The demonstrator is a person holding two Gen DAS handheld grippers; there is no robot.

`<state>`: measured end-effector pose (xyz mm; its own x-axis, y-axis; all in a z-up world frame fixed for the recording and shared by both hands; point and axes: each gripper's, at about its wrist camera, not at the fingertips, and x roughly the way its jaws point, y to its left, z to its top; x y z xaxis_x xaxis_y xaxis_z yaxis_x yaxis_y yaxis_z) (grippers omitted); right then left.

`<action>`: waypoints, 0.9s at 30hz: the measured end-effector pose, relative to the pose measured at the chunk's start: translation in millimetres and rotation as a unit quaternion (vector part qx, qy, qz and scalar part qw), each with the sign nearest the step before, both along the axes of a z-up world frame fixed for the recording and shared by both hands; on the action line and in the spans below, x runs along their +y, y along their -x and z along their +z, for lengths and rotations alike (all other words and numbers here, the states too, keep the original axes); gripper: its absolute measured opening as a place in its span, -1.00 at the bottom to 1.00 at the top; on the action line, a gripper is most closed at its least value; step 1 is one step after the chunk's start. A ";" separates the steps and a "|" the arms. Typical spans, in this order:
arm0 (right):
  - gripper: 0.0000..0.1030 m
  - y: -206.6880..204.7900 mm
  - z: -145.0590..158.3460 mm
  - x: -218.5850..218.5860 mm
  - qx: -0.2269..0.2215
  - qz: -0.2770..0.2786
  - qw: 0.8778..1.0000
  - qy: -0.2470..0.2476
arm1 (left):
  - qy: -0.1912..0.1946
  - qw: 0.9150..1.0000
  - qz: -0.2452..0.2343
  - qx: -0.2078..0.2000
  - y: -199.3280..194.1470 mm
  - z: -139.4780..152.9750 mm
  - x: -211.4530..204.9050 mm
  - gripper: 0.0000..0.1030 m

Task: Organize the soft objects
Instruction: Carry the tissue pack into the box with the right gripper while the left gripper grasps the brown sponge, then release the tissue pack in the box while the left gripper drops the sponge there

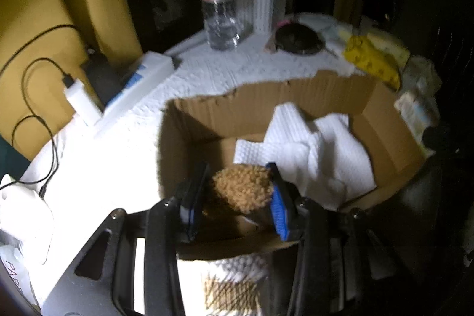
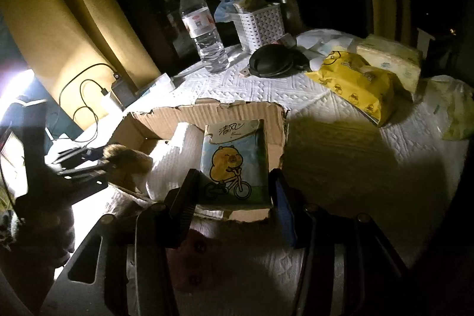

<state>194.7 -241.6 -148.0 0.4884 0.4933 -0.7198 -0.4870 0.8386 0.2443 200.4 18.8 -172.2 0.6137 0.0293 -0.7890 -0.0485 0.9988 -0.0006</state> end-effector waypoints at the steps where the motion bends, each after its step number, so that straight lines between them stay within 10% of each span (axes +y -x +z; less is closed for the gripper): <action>1: -0.01 -0.6 -0.4 0.4 0.000 0.001 1.000 -0.001 | -0.006 1.000 -0.004 0.006 -2.4 -2.7 -2.8 -0.22; 11: -0.01 -10.6 -8.8 -2.5 0.008 0.005 1.000 -0.014 | 0.087 0.995 -0.043 0.021 -20.0 -1.6 -20.9 -0.22; 27: 0.16 -17.7 -11.9 9.5 0.013 -0.008 1.000 0.007 | 0.083 0.996 -0.045 0.001 -24.0 10.0 -31.1 0.01</action>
